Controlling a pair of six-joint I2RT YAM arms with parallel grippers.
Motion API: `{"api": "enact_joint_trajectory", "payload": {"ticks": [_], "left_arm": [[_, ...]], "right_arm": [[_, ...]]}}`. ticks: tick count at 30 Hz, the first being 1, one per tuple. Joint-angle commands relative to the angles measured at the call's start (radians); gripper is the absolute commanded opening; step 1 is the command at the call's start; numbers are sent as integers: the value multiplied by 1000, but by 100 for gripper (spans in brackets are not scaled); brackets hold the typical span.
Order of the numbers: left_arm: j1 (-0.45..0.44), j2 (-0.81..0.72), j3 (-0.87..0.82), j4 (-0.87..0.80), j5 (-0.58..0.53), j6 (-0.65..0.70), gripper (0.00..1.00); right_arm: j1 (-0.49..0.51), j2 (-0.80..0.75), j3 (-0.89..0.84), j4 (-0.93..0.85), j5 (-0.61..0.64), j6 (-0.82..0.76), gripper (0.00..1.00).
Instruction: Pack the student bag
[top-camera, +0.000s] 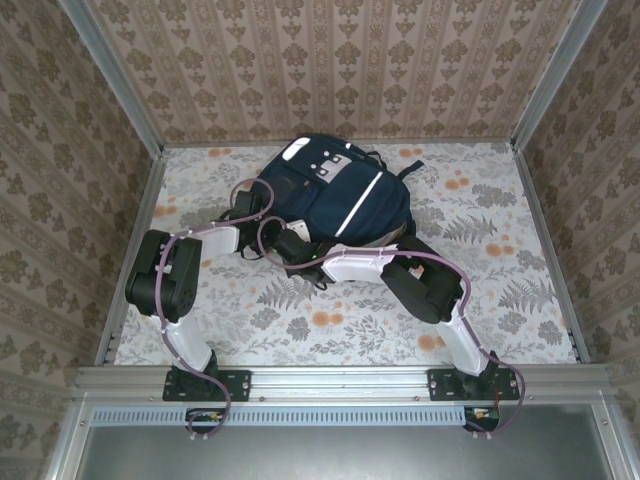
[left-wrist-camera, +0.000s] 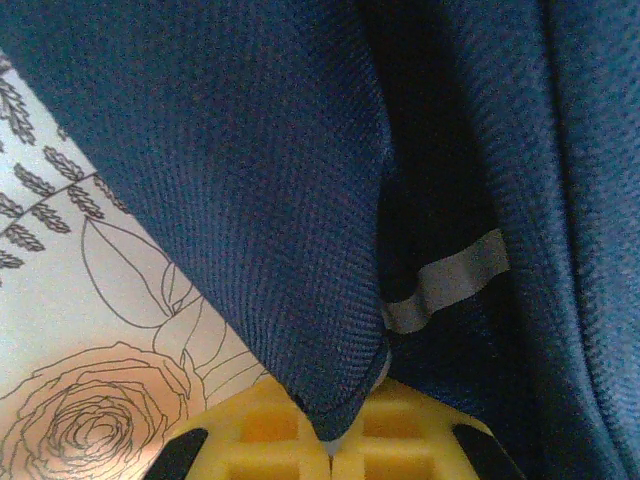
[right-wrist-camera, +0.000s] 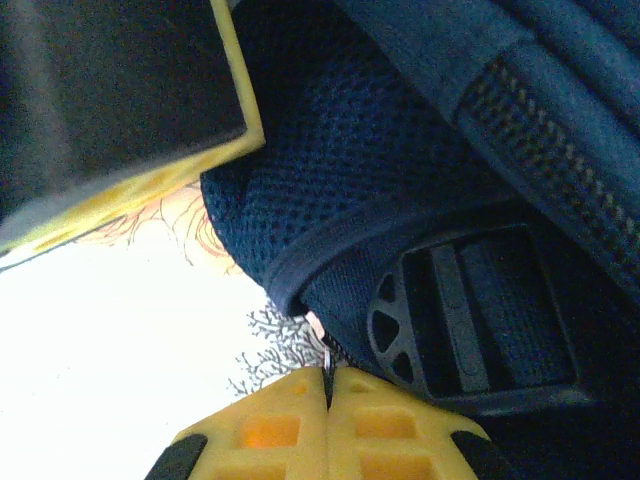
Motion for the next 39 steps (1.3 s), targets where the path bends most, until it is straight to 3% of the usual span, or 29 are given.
{"api": "enact_joint_trajectory", "payload": {"ticks": [1,5,13,18,19,21,39], "left_arm": [[0,3,32,0,24,7,0],[0,4,27,5,22,3,0],[-6,3,18,25,35,-9,0],[-7,4,16,30,36,-12,0],[-6,4,16,30,36,-11,0],[-7,1,16,28,36,-10,0],[62,-63,11,-21,-26,-42,0]], "right_arm": [[-21,-34,-40,-96,-93,13,0],[-27,7,36,-216,-106,20,1],[-42,91,79,-268,-83,20,21],[-41,117,104,-280,-80,22,19],[-41,124,110,-285,-79,21,16],[-41,130,115,-291,-79,22,0],[-14,-236,-81,-345,-61,125,0]]}}
